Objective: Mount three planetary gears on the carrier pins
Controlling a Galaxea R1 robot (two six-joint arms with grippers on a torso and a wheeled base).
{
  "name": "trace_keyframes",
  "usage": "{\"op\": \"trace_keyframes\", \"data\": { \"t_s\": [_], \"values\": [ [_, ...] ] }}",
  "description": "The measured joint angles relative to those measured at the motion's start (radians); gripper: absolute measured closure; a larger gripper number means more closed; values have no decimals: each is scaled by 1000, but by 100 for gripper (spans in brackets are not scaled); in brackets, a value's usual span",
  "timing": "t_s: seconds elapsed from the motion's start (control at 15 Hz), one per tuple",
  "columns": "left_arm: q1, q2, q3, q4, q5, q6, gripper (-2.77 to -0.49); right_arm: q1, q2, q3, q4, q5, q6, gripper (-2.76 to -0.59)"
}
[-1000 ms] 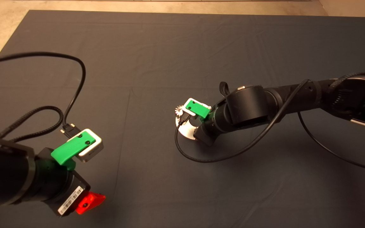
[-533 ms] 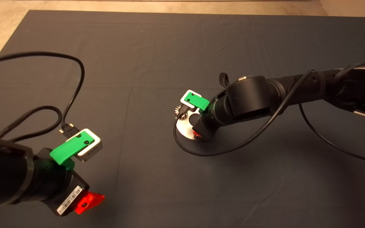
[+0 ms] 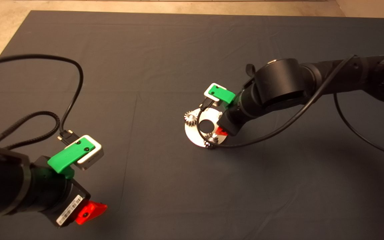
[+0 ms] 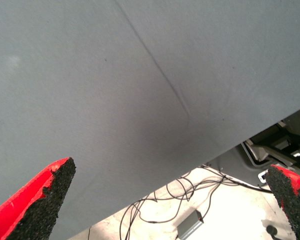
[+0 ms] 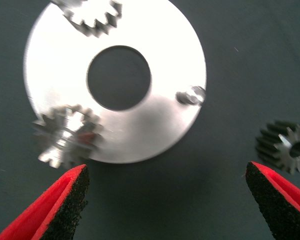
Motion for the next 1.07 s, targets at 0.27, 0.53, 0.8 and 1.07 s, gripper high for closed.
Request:
{"op": "trace_keyframes", "data": {
  "t_s": [0.27,0.53,0.8,1.07],
  "values": [
    [-1,0,0,0,0,0,-277,8,-75,-16,11,-4,-31,-258],
    [-2,0,0,0,0,1,-277,8,-127,-45,14,-3,-66,-260],
    [-4,1,0,0,0,1,-277,0,-166,-62,3,-3,-84,-260],
    [-4,3,0,0,0,1,-277,-29,-180,-77,-7,-3,-89,-258]
  ]
}}
